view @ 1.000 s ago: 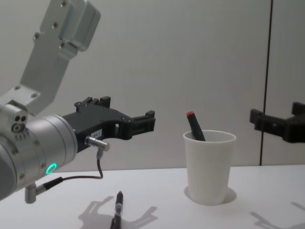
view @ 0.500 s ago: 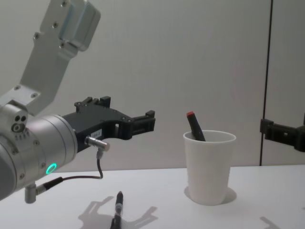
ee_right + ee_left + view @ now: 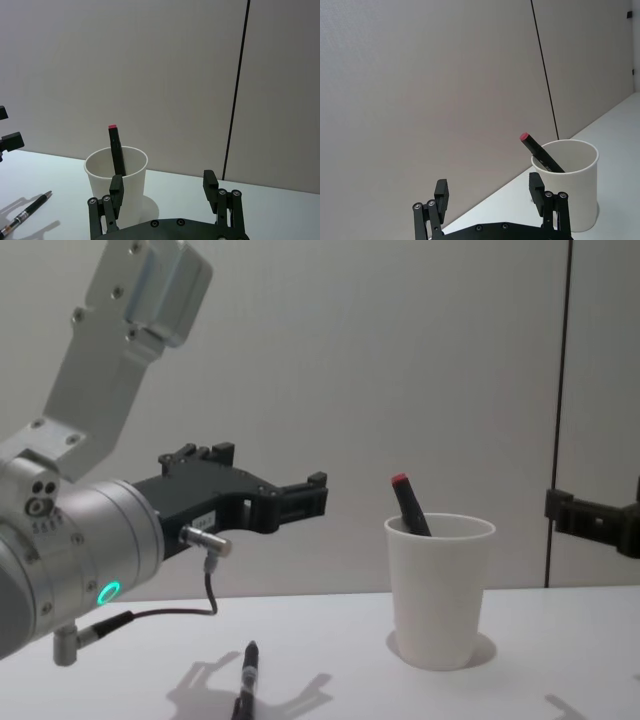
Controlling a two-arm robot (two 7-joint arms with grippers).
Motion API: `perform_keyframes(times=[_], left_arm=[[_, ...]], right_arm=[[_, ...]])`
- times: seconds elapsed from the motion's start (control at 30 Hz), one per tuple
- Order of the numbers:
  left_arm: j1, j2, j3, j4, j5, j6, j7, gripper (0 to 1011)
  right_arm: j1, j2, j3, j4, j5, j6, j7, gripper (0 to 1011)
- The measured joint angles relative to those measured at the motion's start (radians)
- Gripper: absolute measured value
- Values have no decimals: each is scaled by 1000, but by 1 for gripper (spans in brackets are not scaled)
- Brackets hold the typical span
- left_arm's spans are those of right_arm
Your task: Place the pen into the pen holder.
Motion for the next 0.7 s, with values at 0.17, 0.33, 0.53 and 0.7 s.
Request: perform_keyframes(times=[0.17,0.33,0.53,0.7], left_arm=[[-4,0,-4,1,-16,17,-26,1001],[-4,7,-11,-8,-43,53,-55,1001],[11,26,-20,-35,-83,107,-79,1001],[33,43,-25,-62,-114,146,-81,1001]], right_arm=[[0,0,0,0,0,0,0,1002],[0,0,0,0,0,0,0,1002],[0,0,0,0,-1,0,0,1002],[0,0,0,0,-1,0,0,1002]])
